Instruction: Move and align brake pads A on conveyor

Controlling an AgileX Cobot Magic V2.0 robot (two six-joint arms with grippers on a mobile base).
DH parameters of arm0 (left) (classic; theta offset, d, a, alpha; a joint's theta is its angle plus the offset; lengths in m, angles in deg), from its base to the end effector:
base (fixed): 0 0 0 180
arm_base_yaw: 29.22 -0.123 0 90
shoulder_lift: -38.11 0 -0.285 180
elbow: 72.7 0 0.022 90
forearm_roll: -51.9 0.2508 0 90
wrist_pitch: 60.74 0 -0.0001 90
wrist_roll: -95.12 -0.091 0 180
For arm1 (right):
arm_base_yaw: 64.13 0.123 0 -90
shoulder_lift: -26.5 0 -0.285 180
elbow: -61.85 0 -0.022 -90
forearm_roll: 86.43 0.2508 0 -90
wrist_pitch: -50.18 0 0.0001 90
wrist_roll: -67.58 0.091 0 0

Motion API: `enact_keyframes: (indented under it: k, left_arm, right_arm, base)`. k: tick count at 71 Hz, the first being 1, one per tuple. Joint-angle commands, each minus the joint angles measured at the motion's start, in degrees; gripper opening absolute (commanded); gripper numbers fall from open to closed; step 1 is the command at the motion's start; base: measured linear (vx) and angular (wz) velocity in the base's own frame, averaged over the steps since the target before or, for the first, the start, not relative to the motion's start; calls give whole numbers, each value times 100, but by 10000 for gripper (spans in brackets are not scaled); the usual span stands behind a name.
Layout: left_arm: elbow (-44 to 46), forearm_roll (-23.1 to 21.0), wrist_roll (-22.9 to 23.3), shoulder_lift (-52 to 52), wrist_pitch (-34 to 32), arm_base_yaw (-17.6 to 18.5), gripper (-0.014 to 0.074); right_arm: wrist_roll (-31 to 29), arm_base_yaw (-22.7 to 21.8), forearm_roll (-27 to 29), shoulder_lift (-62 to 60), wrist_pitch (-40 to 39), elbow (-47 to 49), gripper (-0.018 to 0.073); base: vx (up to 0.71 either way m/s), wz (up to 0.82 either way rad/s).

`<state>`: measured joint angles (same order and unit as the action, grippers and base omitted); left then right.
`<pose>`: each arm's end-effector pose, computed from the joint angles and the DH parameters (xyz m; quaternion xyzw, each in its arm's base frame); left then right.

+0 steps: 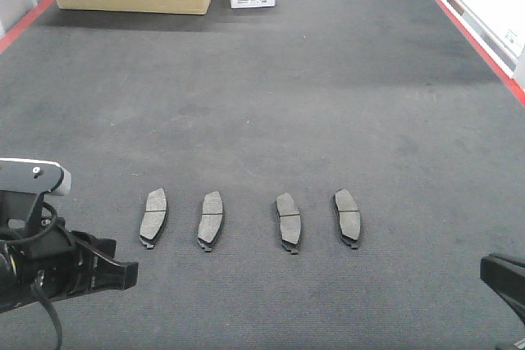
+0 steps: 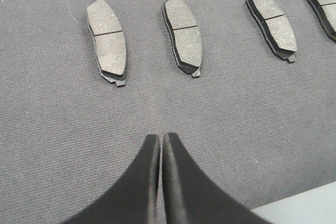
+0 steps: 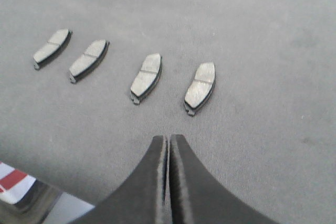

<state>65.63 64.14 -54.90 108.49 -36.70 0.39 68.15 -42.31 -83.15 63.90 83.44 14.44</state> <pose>0.1851 -0.0961 0.2528 0.0711 0.9224 -0.1182 0.3607 0.0933 0.0404 0.2979 -0.1458 0.8447 0.1251 0.4995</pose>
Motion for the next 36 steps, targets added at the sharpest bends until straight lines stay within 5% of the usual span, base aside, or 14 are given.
enact_keyframes:
  k: [1,36]
  left_arm:
    - [123,26,17,-124,-302,54,-6]
    - [123,26,17,-124,-302,54,-6]
  right_arm:
    - [-56,-33,-50,8,-411,149,-3]
    - [-56,-33,-14,7,-397,149,-3]
  base:
    - [0,0]
    - [0,0]
